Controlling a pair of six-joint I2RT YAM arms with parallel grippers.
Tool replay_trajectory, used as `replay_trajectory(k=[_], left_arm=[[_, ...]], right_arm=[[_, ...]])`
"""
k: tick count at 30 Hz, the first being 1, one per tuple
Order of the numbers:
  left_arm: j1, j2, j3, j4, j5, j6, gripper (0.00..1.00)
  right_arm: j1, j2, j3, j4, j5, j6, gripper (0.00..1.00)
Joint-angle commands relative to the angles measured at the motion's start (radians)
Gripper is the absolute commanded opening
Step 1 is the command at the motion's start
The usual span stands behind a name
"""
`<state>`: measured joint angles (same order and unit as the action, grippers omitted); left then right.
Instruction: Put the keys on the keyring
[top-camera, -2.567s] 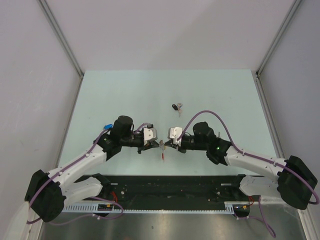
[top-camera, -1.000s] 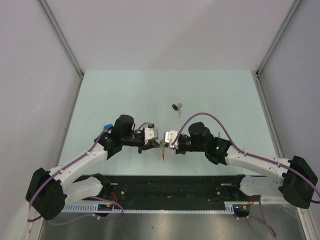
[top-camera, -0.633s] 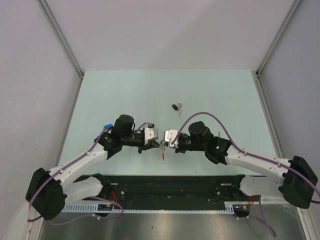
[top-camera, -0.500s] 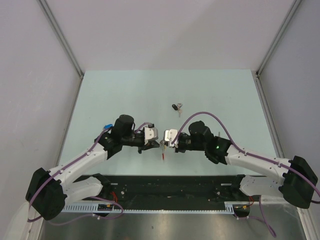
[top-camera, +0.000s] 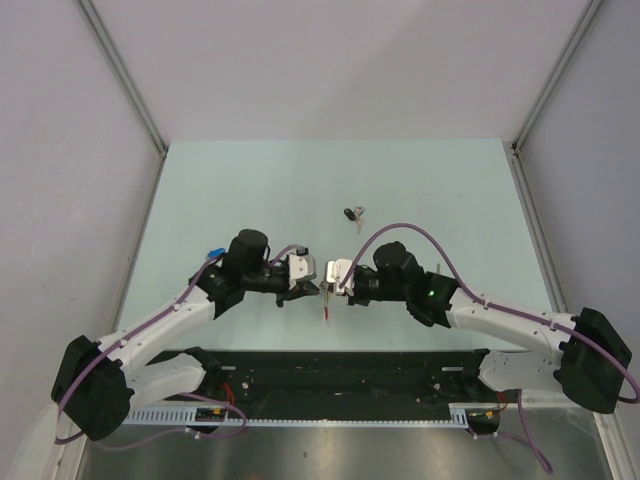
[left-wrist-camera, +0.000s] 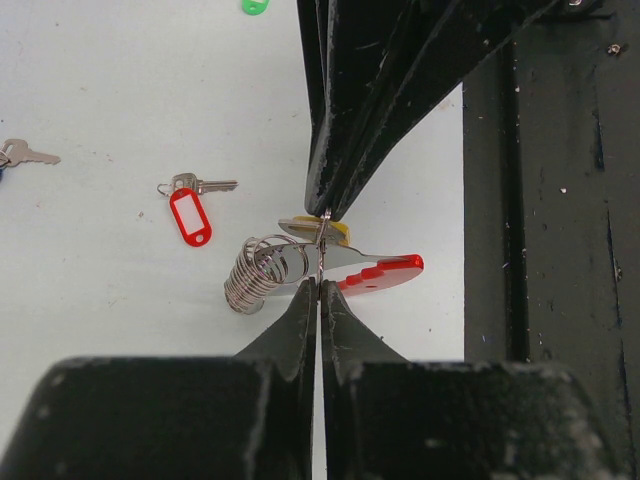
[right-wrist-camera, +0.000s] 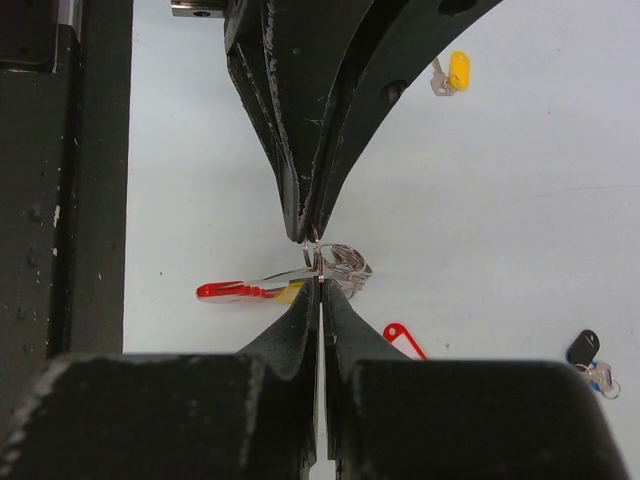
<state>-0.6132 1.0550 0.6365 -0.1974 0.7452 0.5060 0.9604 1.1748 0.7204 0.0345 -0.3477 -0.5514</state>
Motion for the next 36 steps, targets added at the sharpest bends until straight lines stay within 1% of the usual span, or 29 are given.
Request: replay_trajectory(k=[1,12,36], left_arm=[[-0.002,0.005,0.034,-0.028,0.014,0.031,0.0],[0.0,0.005,0.032,-0.028,0.01,0.029,0.0],[0.0,-0.004,0.026,-0.017,-0.007,0.031,0.0]], right_arm=[[0.005,0.002,0.051,0.025,0.001,-0.01,0.0],[0.006,-0.029,0.054,0.007,0.003,-0.005,0.0],[0.011,-0.03,0.053,-0.002,0.006,0.011,0.0]])
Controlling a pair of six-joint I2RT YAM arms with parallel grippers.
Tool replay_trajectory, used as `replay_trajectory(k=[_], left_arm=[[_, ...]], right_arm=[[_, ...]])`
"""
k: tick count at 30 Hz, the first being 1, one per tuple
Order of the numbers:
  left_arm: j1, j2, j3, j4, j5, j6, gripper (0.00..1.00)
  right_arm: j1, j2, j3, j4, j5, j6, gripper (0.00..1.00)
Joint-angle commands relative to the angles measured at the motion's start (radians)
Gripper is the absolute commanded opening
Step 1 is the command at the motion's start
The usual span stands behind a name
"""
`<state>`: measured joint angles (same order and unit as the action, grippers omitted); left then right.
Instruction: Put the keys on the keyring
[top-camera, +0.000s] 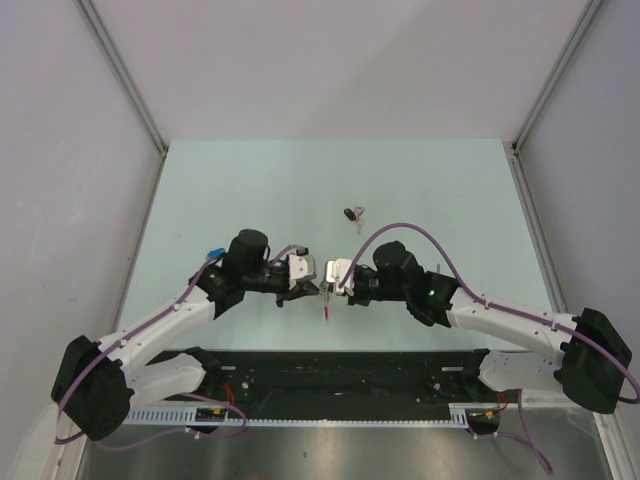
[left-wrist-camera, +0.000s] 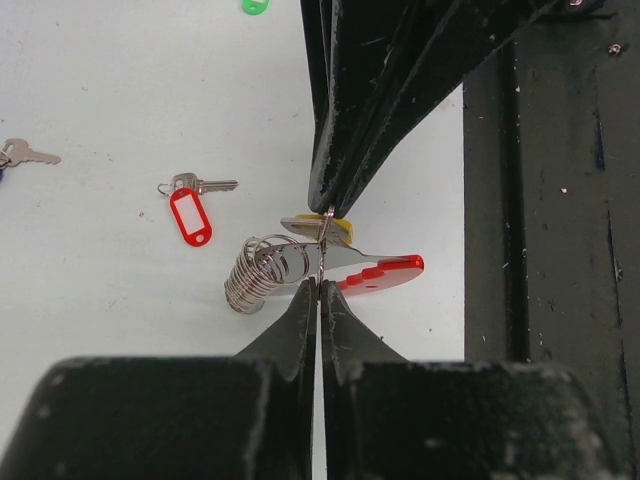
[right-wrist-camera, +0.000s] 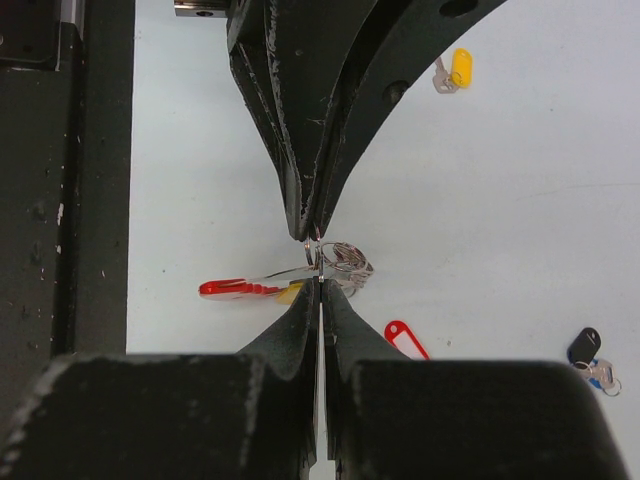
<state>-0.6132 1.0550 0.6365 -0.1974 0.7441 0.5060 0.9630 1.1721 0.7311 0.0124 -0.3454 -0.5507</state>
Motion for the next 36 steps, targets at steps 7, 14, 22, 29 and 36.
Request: replay_trajectory(k=[7,14,22,29,36], left_arm=[[0.0,-0.024,0.008,0.004,-0.048,0.048,0.0],[-0.003,-0.05,-0.017,0.027,-0.08,0.063,0.0],[-0.007,-0.049,-0.017,0.023,-0.071,0.071,0.0],[-0.008,-0.052,-0.017,0.023,-0.06,0.075,0.0],[-0.008,-0.052,-0.017,0.021,-0.057,0.074,0.0]], right_arm=[[0.006,-0.035,0.053,0.011,0.016,0.041,0.0],[0.006,-0.026,0.057,0.003,0.009,0.041,0.0],[0.005,0.003,0.068,0.012,0.009,0.041,0.0],[0.003,0.021,0.077,0.024,0.003,0.026,0.0],[0.002,0.04,0.082,0.009,0.003,0.017,0.0]])
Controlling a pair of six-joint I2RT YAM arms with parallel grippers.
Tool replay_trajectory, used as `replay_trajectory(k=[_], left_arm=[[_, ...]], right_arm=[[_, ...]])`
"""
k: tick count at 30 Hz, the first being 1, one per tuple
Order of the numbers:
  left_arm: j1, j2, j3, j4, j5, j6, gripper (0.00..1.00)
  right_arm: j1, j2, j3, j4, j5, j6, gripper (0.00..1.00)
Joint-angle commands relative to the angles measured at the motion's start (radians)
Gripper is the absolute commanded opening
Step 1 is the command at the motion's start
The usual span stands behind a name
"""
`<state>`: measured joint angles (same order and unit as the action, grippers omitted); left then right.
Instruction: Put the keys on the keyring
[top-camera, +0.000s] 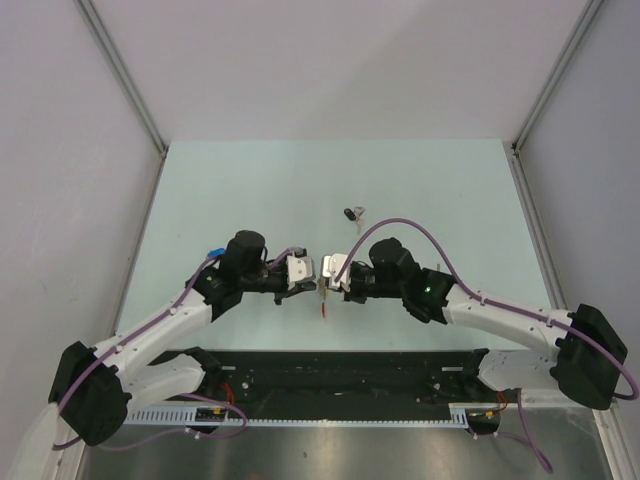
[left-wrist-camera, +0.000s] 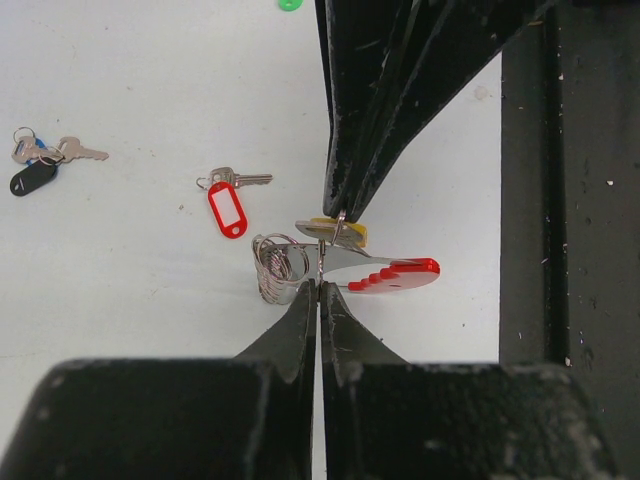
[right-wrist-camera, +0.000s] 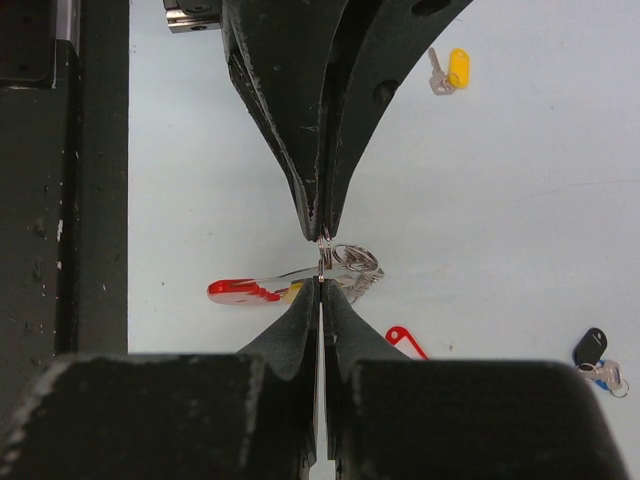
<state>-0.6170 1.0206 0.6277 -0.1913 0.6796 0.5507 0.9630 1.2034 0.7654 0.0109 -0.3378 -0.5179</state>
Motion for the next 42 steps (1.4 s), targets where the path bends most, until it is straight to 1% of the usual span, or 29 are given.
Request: replay_trajectory(k=[1,20,42], left_arm=[[-0.004,-0.019,-0.008,0.016,0.008,0.031,0.0],[-0.004,-0.013,-0.008,0.015,0.0,0.029,0.0],[-0.004,-0.02,-0.008,0.012,0.006,0.031,0.0]], right_arm=[[0.002,0.008,0.046,0.014,-0.003,-0.016,0.0],[0.0,-0.033,0.048,-0.006,0.02,-0.021,0.0],[-0.003,0.01,0.048,0.004,0.011,-0.024,0.0]])
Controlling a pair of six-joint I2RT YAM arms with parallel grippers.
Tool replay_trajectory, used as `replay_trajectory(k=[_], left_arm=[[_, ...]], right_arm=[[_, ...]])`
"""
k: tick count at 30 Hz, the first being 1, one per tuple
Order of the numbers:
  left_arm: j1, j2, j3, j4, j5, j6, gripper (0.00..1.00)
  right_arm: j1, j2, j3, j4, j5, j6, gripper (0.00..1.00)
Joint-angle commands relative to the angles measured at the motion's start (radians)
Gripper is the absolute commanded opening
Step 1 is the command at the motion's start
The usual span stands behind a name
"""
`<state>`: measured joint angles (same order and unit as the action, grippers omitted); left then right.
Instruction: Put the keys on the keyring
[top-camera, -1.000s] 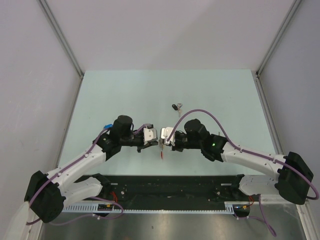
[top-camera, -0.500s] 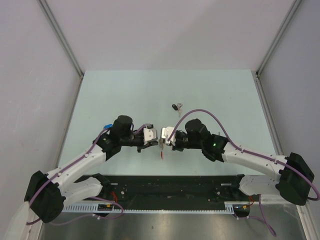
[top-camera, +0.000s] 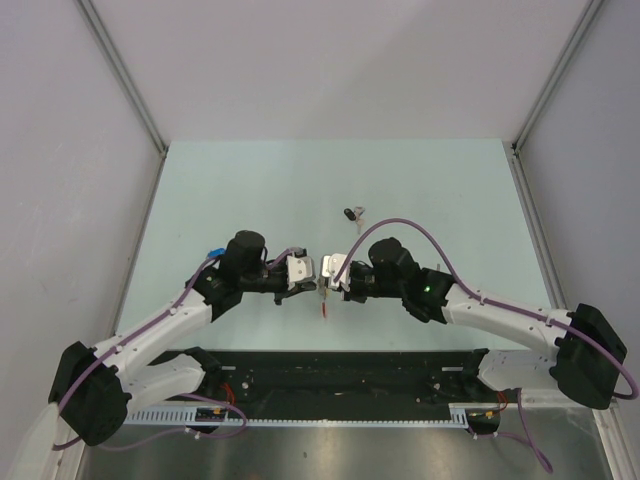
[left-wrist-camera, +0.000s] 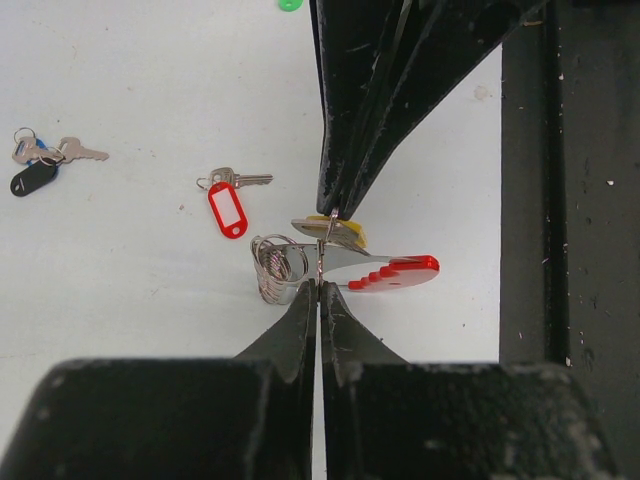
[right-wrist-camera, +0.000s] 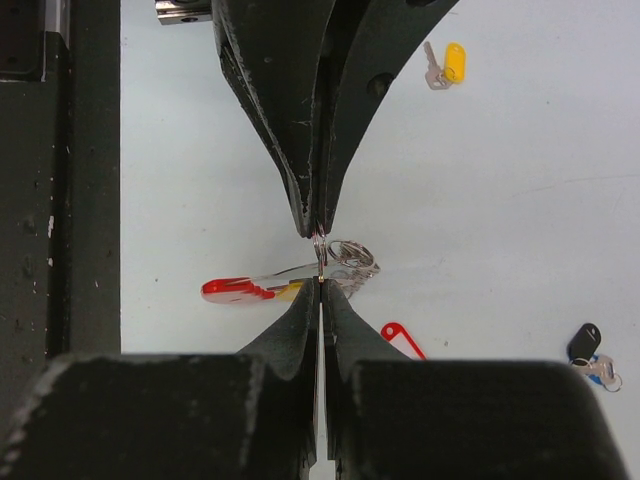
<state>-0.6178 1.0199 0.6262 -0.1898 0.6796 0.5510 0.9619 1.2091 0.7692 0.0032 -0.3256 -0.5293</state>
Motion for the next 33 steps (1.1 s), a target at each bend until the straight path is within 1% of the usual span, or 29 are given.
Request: replay_trajectory(k=[1,7,15,33], left_arm=[[-0.003,-0.018,-0.005,0.01,0.006,0.029,0.01],[-0.003,-0.021,-0.008,0.009,0.008,0.035,0.0],[-0.003,-0.021,-0.008,0.01,0.003,0.036,0.0],[-0.003,-0.02,-0.01,0.01,0.015,0.04,0.01]], right_arm=[[-0.002,0.006,0.044,0.012,-0.001,-0.012,0.0],[-0.002,0.004,0.044,0.012,0.002,-0.011,0.0],[-0.002,-0.049,0.044,0.001,0.011,-0.014,0.0],[-0.002,-0.005,0.044,0.014,-0.013,-0.018,0.0]])
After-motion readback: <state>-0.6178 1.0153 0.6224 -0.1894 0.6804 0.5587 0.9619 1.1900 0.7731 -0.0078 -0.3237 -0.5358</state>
